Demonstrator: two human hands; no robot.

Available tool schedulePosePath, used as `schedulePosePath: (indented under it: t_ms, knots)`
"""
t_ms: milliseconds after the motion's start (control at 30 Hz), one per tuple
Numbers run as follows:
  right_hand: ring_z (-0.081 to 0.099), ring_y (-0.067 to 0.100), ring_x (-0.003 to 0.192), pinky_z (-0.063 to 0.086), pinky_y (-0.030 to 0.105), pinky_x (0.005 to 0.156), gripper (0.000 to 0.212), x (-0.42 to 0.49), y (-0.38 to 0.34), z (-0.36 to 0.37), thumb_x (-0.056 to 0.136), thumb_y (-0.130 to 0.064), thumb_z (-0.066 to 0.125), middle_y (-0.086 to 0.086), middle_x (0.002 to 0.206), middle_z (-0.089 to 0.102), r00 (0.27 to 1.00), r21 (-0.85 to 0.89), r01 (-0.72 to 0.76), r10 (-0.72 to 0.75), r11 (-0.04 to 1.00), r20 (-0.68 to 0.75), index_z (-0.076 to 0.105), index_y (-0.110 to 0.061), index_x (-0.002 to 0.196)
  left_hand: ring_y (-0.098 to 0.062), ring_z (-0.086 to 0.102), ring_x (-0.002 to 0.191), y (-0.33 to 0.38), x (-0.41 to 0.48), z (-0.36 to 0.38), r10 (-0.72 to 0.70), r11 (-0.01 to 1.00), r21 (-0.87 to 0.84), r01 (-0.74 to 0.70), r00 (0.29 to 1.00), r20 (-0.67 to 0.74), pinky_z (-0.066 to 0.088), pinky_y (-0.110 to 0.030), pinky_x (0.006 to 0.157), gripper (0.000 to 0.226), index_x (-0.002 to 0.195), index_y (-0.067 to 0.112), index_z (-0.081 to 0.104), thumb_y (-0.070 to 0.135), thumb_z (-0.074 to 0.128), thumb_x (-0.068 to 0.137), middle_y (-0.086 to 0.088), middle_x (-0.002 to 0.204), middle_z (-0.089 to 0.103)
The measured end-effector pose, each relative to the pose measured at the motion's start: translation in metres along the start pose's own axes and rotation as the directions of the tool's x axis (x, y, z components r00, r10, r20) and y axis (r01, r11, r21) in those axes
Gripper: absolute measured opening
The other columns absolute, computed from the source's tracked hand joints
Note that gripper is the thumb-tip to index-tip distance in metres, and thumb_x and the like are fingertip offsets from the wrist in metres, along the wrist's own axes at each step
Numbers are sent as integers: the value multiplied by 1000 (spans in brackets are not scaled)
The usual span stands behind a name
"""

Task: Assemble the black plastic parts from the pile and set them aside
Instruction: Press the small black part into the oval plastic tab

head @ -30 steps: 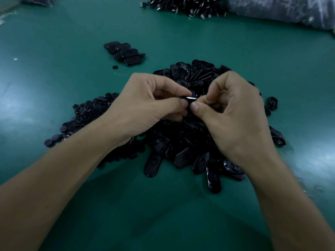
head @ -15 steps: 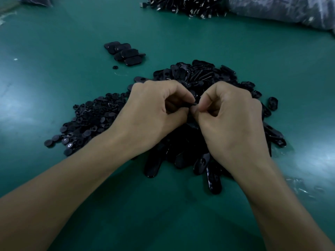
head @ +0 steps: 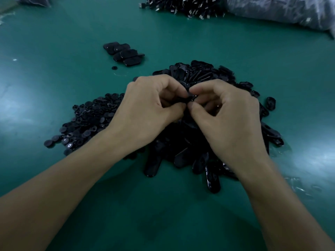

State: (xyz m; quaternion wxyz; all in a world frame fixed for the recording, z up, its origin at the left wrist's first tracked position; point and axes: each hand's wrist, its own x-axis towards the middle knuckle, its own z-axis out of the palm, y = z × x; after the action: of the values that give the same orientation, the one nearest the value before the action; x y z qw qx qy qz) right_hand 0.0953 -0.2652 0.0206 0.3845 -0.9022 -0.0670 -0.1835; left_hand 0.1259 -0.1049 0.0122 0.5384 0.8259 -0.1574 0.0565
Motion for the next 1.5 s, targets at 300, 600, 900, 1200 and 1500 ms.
schedulePosePath:
  t_ms: [300, 600, 900, 1200, 1500]
  knots:
    - [73, 6, 74, 60, 25, 71, 13, 7, 10, -10, 88, -16, 75, -11, 79, 76, 980, 349, -90, 21, 933, 197, 74, -28, 93, -16, 71, 62, -1, 9, -15, -183, 833, -474, 285, 951, 250, 58, -22, 59, 31, 97, 7, 66, 12, 76, 68, -10, 71, 73]
    - [72, 6, 64, 53, 14, 57, 12, 5, 7, -14, 87, -16, 78, -12, 75, 75, 982, 361, -54, -17, 931, 190, 73, -28, 88, -18, 72, 66, -2, 8, -16, -145, 847, -459, 267, 948, 284, 58, -22, 62, 24, 91, 9, 70, 16, 77, 69, -13, 77, 75]
    - [72, 8, 63, 52, 15, 56, 13, 5, 7, -13, 86, -13, 78, -9, 71, 75, 982, 370, -73, 3, 926, 188, 74, -26, 86, -14, 71, 62, 1, 7, -13, -144, 849, -458, 264, 949, 280, 57, -19, 61, 24, 91, 8, 70, 16, 76, 69, -10, 73, 75]
    - [72, 7, 64, 58, 21, 60, 12, 6, 9, -13, 86, -13, 78, -9, 74, 75, 986, 354, -38, -22, 934, 166, 74, -25, 86, -15, 73, 66, 1, 4, -9, -147, 843, -479, 246, 961, 235, 58, -19, 60, 22, 89, 8, 71, 12, 76, 69, -10, 74, 75]
    - [71, 0, 68, 53, 12, 62, 19, 7, 11, -12, 86, -11, 78, -19, 73, 74, 981, 371, -5, -67, 929, 180, 72, -29, 85, -17, 75, 70, 3, 4, -10, -128, 897, -393, 203, 970, 208, 58, -20, 63, 24, 93, 8, 71, 15, 76, 71, -9, 78, 77]
